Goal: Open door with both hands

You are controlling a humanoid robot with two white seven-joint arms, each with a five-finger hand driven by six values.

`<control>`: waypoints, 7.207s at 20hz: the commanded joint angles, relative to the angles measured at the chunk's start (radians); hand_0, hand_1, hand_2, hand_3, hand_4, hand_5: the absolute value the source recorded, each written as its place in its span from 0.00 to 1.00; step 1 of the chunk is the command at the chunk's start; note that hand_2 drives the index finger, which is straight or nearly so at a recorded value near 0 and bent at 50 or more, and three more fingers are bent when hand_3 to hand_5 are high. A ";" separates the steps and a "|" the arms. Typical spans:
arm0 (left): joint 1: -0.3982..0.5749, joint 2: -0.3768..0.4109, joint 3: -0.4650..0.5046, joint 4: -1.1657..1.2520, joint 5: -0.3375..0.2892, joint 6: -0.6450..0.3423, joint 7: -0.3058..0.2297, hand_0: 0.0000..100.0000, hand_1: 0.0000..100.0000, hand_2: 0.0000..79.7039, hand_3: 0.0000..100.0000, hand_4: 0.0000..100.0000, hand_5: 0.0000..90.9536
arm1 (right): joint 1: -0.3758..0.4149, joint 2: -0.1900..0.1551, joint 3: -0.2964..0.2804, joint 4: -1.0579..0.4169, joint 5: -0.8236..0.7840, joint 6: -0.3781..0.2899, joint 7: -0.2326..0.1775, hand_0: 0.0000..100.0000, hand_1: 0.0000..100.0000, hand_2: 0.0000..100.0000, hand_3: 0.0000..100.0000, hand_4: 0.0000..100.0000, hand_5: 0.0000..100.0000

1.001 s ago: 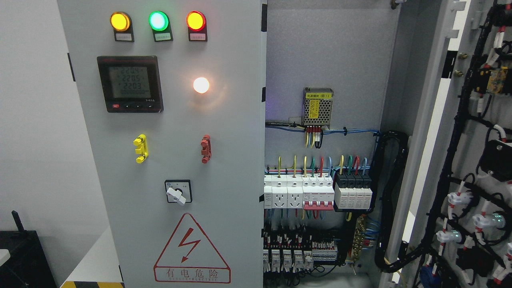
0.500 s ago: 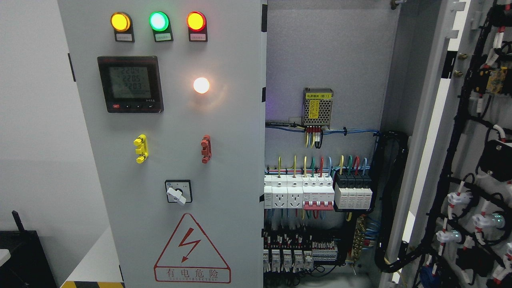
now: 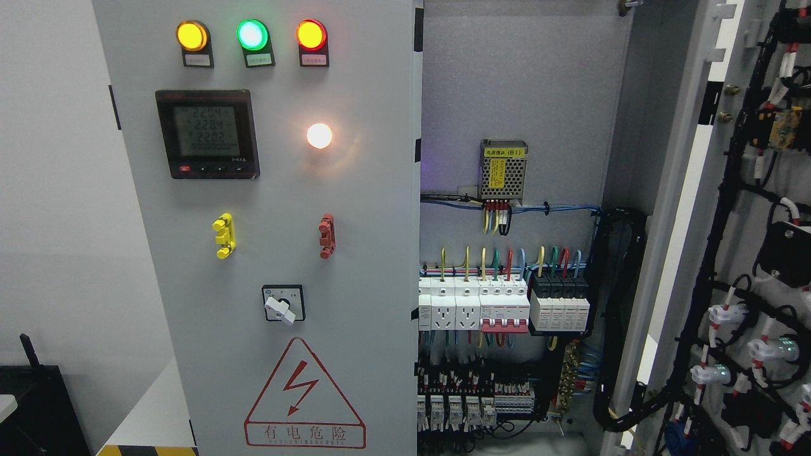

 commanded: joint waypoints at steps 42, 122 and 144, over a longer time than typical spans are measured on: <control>-0.542 -0.405 -0.170 1.402 -0.168 0.002 0.231 0.12 0.39 0.00 0.00 0.00 0.00 | 0.233 -0.052 0.043 -0.733 -0.006 -0.016 0.000 0.12 0.39 0.00 0.00 0.00 0.00; -0.562 -0.432 -0.074 1.353 -0.138 -0.007 0.231 0.12 0.39 0.00 0.00 0.00 0.00 | -0.233 -0.084 0.296 -1.661 -0.084 -0.013 0.095 0.12 0.39 0.00 0.00 0.00 0.00; -0.562 -0.431 -0.074 1.353 -0.138 -0.007 0.231 0.12 0.39 0.00 0.00 0.00 0.00 | -0.423 -0.086 0.296 -1.427 -0.141 0.062 0.131 0.12 0.39 0.00 0.00 0.00 0.00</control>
